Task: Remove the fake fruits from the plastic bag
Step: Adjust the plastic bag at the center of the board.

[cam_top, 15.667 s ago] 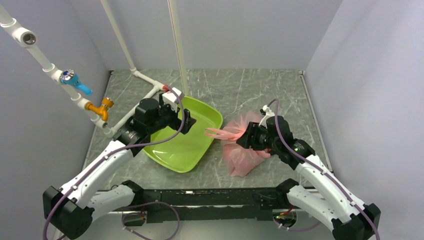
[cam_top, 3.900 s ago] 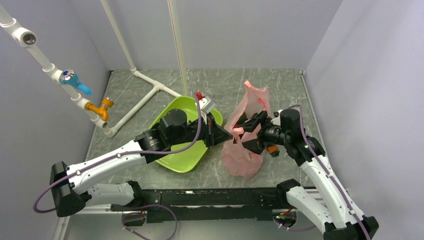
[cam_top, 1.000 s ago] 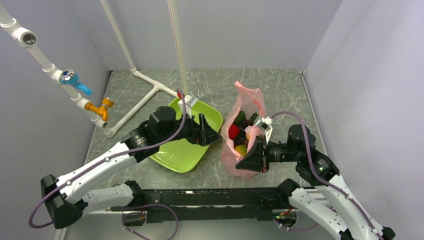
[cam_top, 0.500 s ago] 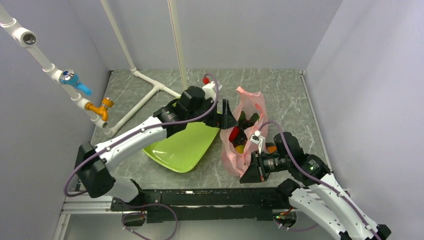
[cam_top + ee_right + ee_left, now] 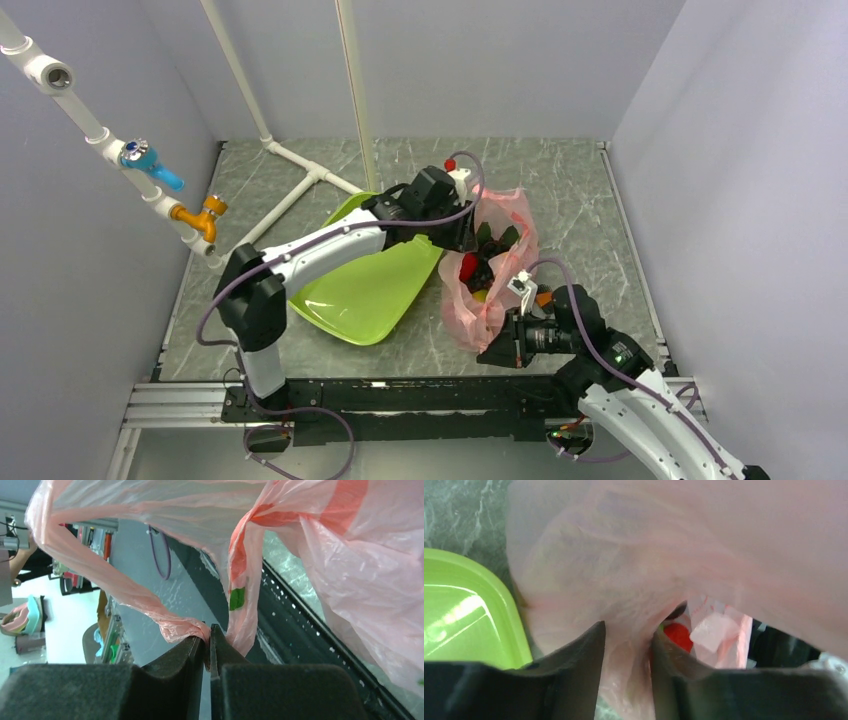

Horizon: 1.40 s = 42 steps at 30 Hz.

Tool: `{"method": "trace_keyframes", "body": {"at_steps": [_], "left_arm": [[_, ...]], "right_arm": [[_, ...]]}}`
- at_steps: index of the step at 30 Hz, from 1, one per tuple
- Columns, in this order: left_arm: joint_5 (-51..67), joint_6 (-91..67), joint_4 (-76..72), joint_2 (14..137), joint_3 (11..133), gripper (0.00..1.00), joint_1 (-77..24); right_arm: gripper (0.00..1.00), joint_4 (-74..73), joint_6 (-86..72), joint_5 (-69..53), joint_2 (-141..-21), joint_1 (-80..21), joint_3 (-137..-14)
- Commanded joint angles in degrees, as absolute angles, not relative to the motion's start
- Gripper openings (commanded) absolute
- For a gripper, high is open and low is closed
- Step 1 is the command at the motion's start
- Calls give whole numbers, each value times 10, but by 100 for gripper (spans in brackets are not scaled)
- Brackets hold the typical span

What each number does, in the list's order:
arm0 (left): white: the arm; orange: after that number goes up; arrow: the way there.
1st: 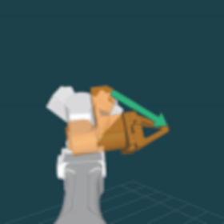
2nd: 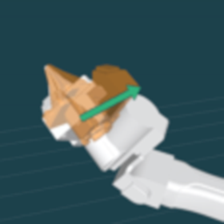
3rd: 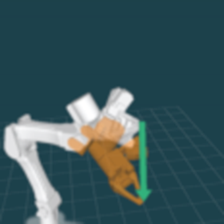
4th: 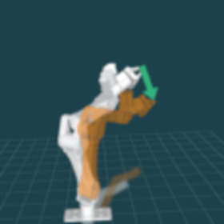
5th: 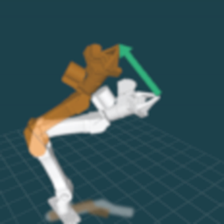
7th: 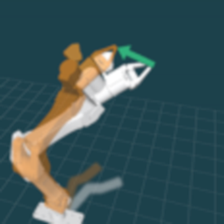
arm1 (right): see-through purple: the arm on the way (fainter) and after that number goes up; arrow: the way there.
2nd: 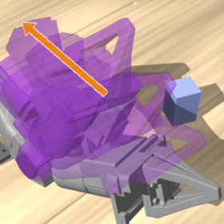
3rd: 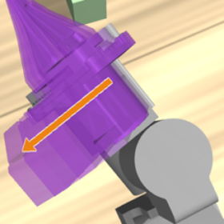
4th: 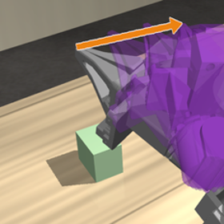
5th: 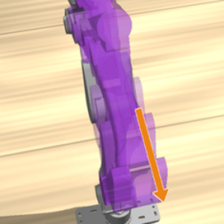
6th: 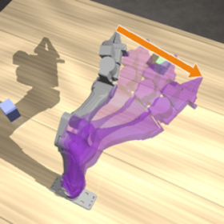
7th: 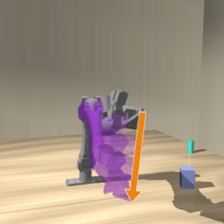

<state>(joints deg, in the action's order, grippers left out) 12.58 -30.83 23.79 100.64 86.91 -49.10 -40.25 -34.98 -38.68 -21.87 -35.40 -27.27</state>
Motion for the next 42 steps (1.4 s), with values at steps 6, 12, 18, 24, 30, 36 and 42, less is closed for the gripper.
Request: {"method": "trace_keyframes", "body": {"at_steps": [6,12,18,24,30,36,42], "left_arm": [[173,-351,98,975,847,0,-468],[315,-498,-189,936,710,0,-424],[380,-572,-318,938,655,0,-418],[377,-568,-334,922,611,0,-418],[362,-540,-288,897,590,0,-417],[347,-525,-256,879,581,0,-418],[348,-540,-280,881,561,0,-418]], "right_arm": [[7,-277,-501,-280,-178,-360,-148],[14,-304,-605,-153,-166,-362,-90],[55,-372,-537,-108,-188,-361,-198],[73,-485,-492,-42,-186,-363,-341],[84,-597,-522,143,-226,-362,-462],[98,-579,-550,269,-358,-361,-476],[98,-499,-548,324,-455,-361,-458]]}}
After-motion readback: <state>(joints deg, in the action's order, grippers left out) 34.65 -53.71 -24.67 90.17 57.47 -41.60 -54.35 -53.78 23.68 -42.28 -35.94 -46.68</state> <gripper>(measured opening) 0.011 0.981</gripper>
